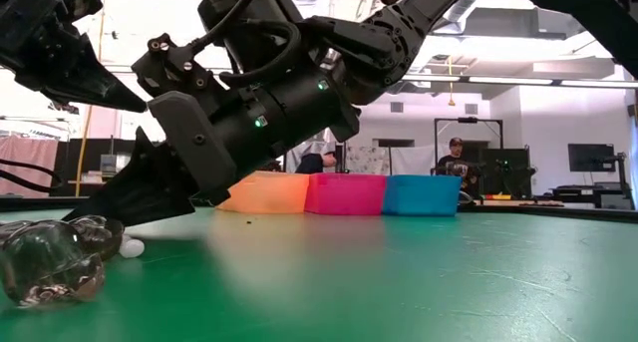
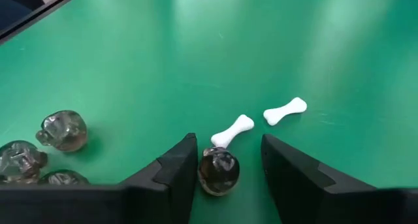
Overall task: Sort Halloween decoration
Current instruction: Put the transparent black skull toy into the orange bin
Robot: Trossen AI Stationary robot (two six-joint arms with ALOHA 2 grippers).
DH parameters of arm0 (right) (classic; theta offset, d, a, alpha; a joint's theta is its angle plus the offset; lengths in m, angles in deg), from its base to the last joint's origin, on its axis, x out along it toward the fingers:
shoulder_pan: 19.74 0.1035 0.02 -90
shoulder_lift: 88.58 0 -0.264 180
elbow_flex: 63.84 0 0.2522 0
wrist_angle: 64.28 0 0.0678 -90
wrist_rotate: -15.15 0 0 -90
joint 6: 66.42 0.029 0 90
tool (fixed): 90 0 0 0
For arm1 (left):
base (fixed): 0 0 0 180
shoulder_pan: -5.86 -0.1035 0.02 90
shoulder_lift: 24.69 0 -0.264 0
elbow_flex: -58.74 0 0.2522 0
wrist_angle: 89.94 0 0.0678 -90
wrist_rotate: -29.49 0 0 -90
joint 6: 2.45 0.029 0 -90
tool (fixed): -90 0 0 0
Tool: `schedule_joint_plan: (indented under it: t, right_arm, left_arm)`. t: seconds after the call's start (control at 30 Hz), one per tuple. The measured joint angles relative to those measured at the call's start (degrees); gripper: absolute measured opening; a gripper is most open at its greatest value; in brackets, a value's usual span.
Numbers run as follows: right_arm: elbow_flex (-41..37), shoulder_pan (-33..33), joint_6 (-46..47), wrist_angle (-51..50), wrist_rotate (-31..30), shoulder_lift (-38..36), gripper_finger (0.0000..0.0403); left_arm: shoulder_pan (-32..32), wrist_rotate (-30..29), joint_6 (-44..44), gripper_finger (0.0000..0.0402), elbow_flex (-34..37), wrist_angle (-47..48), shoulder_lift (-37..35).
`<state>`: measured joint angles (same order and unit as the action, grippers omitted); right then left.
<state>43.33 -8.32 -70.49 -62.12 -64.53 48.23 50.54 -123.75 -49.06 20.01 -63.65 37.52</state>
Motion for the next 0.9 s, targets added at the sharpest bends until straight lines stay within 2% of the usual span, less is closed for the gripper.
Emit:
schedule_joint_plan:
  t: [0.1, 0.3, 0.67, 0.9]
  right_arm:
    - [0.04, -0.11, 0.00, -0.40, -0.02, -0.02, 0.0176]
    - [0.04, -0.17, -0.24, -0.72, -0.06, -0.07, 0.0100]
    - [-0.05, -2.04, 3.65, -0.85, 0.45, -0.89, 0.0100]
    - [-0.03, -6.43, -0.08, -4.75, 0.36, -6.37, 0.0100]
  left_arm:
    - [0.00, 0.00, 0.00, 0.0000, 0.00, 0.05, 0.01]
    - [0.00, 0.02, 0.00, 0.0000, -0.01, 0.08, 0.01]
    - [0.00, 0.26, 0.02, 0.0000, 0.00, 0.10, 0.01]
    - [0.01, 1.04, -0.05, 0.0000, -0.01, 0.05, 0.01]
